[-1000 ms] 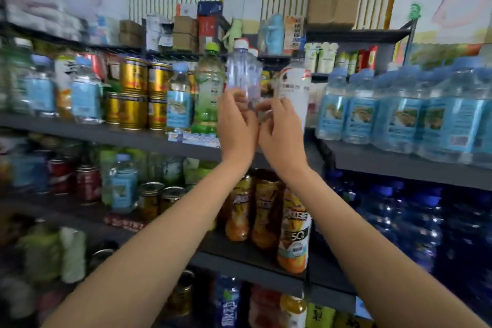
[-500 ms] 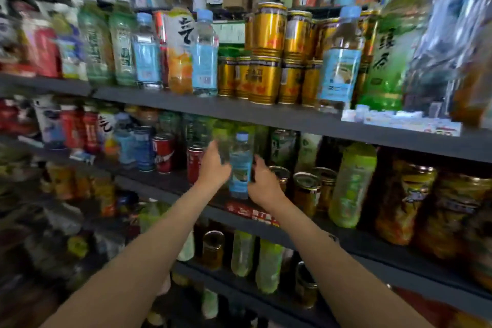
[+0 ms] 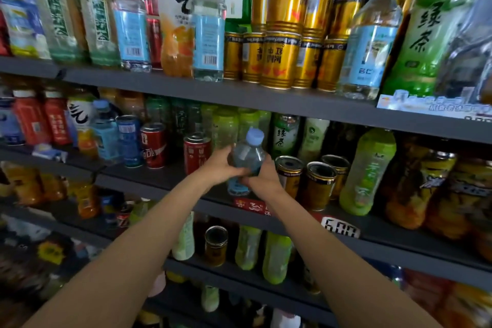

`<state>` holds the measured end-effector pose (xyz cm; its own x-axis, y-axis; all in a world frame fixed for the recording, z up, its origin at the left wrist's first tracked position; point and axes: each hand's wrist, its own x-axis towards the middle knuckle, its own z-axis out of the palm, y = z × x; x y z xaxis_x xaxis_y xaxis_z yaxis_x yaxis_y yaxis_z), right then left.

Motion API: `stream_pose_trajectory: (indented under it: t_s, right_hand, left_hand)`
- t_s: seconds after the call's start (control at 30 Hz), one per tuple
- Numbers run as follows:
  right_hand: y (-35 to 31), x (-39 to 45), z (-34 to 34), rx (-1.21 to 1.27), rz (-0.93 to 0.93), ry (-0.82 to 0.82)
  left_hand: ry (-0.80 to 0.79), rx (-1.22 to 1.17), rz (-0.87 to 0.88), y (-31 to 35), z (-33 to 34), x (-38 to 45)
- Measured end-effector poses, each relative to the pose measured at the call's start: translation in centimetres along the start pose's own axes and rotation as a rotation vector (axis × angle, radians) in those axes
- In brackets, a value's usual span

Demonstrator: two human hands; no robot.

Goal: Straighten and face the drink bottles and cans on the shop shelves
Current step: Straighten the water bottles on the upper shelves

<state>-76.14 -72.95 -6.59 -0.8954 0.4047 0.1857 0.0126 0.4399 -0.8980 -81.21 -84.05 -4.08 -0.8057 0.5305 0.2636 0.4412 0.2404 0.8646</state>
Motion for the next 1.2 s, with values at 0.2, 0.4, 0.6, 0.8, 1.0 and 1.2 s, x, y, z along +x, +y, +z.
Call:
stream_pose_trajectory:
  t_s: [0.2, 0.4, 0.6, 0.8, 1.0, 1.2]
  right_hand:
    - [-2.1, -5.7, -2.4, -0.018, -0.310, 0.129]
    - [-8.2, -11.2, -10.2, 0.146, -0.604, 0.214]
    - [-12.6, -13.6, -23.0, 0.268, -0.769, 0.532]
    - [-11.1, -15.1, -36.7, -0.254, -0.634, 0.795]
    - [-8.2, -15.3, -49.5, -0.430, -0.434, 0.900]
    - [-3.7, -14.0, -57.7, -0.447, -0.274, 0.942]
  left_hand:
    - [-0.077, 0.069, 0.085, 4.2, -2.2, -3.8]
    - [-0.413, -0.141, 0.194, 16.7, -2.9, -6.6]
    - [-0.361, -0.320, 0.452, 29.8, 6.1, -6.1]
    - [-0.133, -0.569, 0.483, 37.6, 18.9, -5.1]
    - [-0.204, -0.436, 0.445, 44.5, 29.5, -3.2]
    - [-0.297, -0.266, 0.285, 46.6, 39.3, -1.1]
